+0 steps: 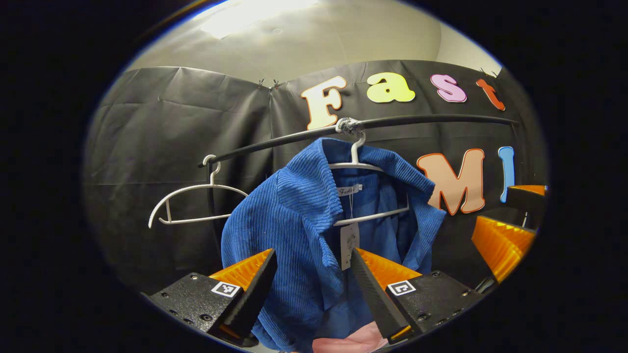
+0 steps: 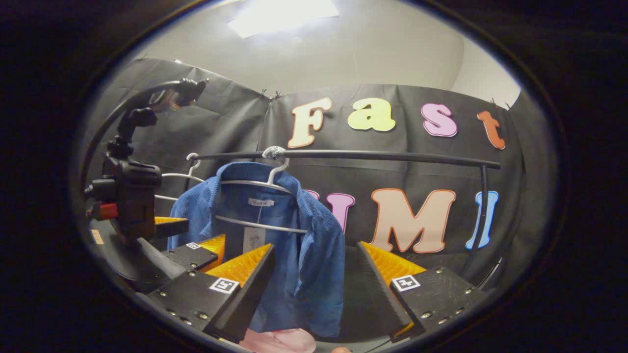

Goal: Grasp the clothes on the hanger with both hands and then place them into the laundry hamper below.

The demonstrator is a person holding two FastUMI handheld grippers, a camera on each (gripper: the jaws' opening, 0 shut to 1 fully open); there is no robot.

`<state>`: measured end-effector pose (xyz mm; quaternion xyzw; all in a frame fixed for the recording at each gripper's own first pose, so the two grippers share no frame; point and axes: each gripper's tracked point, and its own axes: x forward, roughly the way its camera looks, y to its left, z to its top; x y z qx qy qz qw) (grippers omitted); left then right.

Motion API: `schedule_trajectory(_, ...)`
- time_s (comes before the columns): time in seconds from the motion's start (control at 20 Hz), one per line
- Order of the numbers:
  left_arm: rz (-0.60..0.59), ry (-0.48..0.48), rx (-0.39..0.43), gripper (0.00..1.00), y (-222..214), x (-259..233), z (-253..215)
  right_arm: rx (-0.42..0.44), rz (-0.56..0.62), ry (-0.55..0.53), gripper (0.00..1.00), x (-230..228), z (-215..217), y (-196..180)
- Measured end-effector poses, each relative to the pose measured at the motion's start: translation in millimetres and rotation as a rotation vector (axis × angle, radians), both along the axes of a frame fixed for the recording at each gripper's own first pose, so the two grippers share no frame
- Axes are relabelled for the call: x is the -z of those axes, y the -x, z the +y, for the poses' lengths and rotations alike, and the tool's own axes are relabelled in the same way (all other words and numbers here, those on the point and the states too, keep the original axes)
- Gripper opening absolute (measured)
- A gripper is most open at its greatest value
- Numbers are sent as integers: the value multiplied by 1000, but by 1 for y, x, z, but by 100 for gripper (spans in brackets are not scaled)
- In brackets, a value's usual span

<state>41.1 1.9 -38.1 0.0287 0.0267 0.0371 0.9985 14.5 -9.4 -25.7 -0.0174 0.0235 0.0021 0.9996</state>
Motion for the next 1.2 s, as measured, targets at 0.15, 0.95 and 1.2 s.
schedule_trajectory(0.15, 7, 0, -10, 88, -11, 8, 1, 6, 9, 14, 98, 7, -5, -7)
schedule_trajectory(0.95, 51, 16, -63, 7, -35, 27, 28, -107, 57, -34, 98, 52, 13, -73)
schedule_trajectory(1.2, 63, 51, -30, 0, -22, 22, 21, -123, 70, -50, 98, 64, 30, -88)
